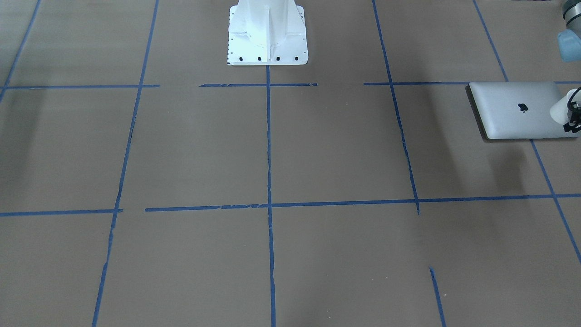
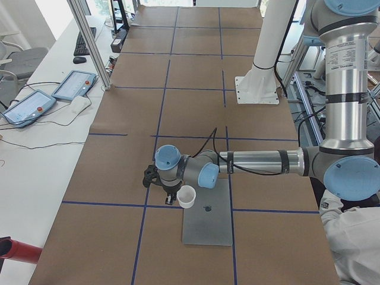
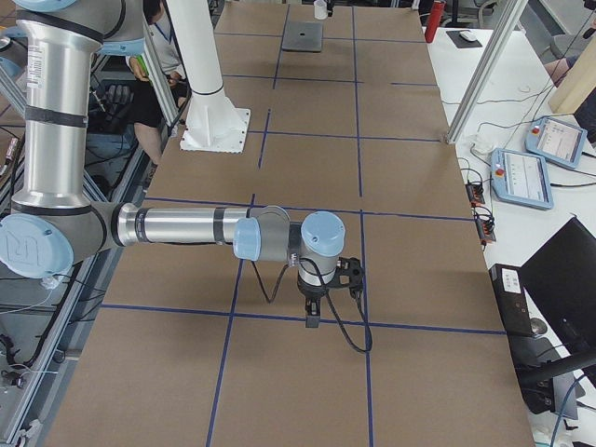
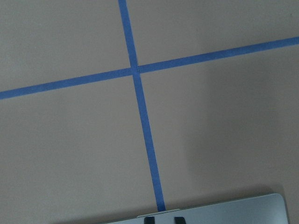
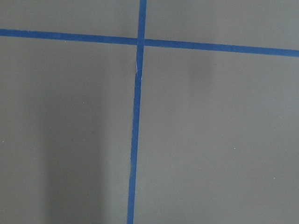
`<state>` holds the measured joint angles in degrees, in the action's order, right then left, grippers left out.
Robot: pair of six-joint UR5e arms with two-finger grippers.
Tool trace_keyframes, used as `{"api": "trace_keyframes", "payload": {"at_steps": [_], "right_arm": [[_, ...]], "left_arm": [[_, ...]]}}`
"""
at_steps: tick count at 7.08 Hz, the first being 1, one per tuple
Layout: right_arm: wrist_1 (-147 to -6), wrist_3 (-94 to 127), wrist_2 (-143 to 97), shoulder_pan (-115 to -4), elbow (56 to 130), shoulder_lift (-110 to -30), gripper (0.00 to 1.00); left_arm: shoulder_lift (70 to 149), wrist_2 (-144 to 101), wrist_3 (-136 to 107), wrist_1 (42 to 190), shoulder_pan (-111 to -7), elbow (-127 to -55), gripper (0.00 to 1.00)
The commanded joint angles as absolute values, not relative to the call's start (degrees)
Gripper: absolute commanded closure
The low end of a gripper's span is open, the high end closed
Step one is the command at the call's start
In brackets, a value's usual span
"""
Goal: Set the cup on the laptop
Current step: 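Carry the mug with the left gripper toward the silver laptop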
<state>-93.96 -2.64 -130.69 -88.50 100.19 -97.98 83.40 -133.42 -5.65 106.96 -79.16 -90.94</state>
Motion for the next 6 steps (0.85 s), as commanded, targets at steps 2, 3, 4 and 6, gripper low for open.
{"api": "trace_keyframes", "payload": {"at_steps": [2, 3, 4, 6], "right_arm": [[-94.0, -2.6, -130.7, -88.5, 100.2, -98.0, 0.0], [-94.0, -2.6, -130.7, -88.5, 100.2, -98.0, 0.0], [-94.0, -2.6, -130.6, -88.5, 100.2, -98.0, 0.0], [-94.0, -2.6, -130.7, -88.5, 100.2, -98.0, 0.0]], "left_arm": [[80.9, -133.6, -9.8, 110.8, -79.0, -89.8, 1.0], [79.8, -133.4, -11.3, 113.4, -78.9, -88.4, 1.0], [77.4, -133.3, -11.9, 119.1, -78.8, -87.3, 1.0], [76.7, -132.9, -19.8, 125.5, -78.1, -85.6, 1.0]]}}
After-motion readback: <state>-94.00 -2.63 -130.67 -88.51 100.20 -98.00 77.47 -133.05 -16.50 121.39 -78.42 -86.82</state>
